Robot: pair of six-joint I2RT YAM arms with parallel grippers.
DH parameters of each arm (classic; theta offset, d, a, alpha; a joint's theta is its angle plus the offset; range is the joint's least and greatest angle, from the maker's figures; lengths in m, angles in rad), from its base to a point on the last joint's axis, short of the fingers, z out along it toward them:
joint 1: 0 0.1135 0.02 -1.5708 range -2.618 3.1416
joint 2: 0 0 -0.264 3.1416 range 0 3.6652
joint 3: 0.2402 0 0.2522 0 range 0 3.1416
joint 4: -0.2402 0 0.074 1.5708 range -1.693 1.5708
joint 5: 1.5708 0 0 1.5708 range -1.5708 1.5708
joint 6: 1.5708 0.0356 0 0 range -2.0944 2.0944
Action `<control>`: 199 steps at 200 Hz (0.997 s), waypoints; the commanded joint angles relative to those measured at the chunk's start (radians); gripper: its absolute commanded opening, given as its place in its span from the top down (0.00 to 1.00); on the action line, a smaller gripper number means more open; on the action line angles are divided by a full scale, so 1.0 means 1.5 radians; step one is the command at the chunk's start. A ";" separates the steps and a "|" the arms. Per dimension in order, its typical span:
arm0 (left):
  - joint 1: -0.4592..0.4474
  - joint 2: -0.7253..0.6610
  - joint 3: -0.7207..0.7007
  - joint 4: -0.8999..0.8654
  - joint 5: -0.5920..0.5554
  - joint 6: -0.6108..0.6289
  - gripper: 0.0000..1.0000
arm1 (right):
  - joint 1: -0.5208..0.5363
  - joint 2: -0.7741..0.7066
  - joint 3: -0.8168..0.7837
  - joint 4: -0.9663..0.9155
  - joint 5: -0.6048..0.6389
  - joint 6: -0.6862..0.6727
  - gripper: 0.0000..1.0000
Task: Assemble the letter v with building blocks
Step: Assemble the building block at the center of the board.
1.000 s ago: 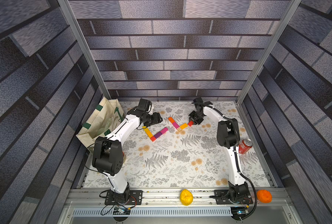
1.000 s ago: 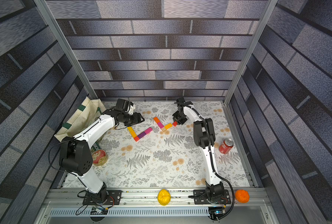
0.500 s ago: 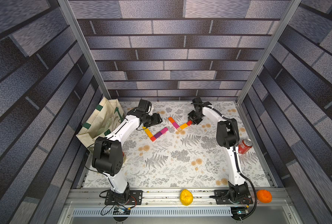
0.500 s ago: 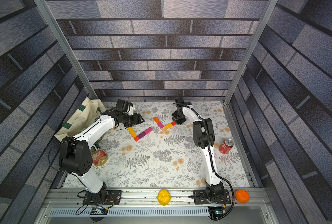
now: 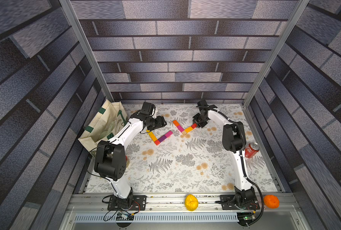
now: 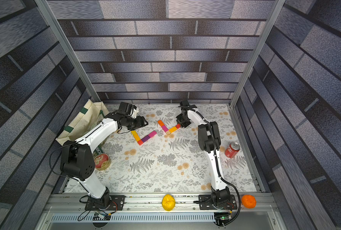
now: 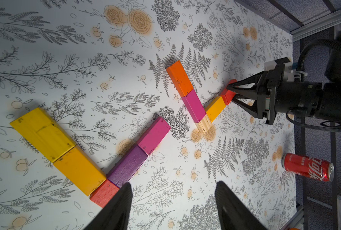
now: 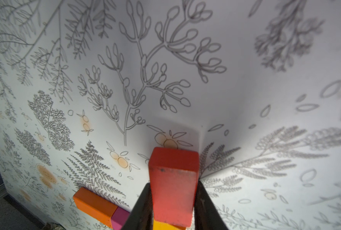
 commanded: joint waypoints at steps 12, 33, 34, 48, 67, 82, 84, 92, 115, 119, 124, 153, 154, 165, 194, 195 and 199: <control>0.003 -0.028 -0.012 0.004 0.007 -0.009 0.29 | 0.009 0.036 -0.043 -0.024 0.013 0.020 0.67; 0.003 -0.029 -0.012 0.002 0.007 -0.007 0.29 | 0.009 0.033 -0.049 -0.014 0.012 0.027 0.64; 0.003 -0.029 -0.012 0.002 0.007 -0.007 0.29 | 0.009 0.033 -0.049 -0.014 0.012 0.027 0.64; 0.003 -0.029 -0.013 0.001 0.007 -0.007 0.29 | 0.009 0.030 -0.054 -0.009 0.011 0.030 0.61; 0.003 -0.031 -0.014 0.000 0.006 -0.008 0.29 | 0.009 0.030 -0.053 -0.004 0.007 0.029 0.55; 0.003 -0.030 -0.015 -0.002 0.007 -0.008 0.29 | 0.009 0.028 -0.054 -0.004 0.008 0.029 0.51; 0.003 -0.031 -0.014 -0.001 0.006 -0.009 0.29 | 0.008 0.028 -0.054 -0.004 0.008 0.029 0.50; 0.003 -0.031 -0.016 -0.002 0.006 -0.009 0.29 | 0.009 0.027 -0.055 -0.004 0.009 0.029 0.49; 0.003 -0.035 -0.017 -0.004 0.004 -0.008 0.29 | 0.008 0.020 -0.061 -0.003 0.011 0.029 0.44; 0.003 -0.035 -0.017 -0.004 0.004 -0.008 0.29 | 0.008 0.019 -0.064 -0.002 0.011 0.029 0.43; 0.003 -0.035 -0.017 -0.004 0.004 -0.007 0.29 | 0.009 0.016 -0.068 0.000 0.012 0.029 0.42; 0.002 -0.039 -0.017 -0.005 0.005 -0.009 0.29 | 0.008 -0.007 -0.100 0.016 0.017 0.029 0.35; 0.002 -0.039 -0.017 -0.005 0.005 -0.008 0.29 | 0.008 -0.008 -0.101 0.017 0.018 0.029 0.34; 0.002 -0.039 -0.017 -0.006 0.006 -0.009 0.29 | 0.008 -0.019 -0.116 0.025 0.017 0.026 0.32; 0.000 -0.042 -0.017 -0.007 0.005 -0.010 0.29 | 0.008 -0.054 -0.163 0.051 0.015 0.014 0.26; 0.000 -0.043 -0.017 -0.007 0.005 -0.010 0.29 | 0.008 -0.056 -0.165 0.052 0.016 0.014 0.26; 0.000 -0.043 -0.017 -0.008 0.005 -0.010 0.29 | 0.008 -0.062 -0.172 0.056 0.016 0.012 0.26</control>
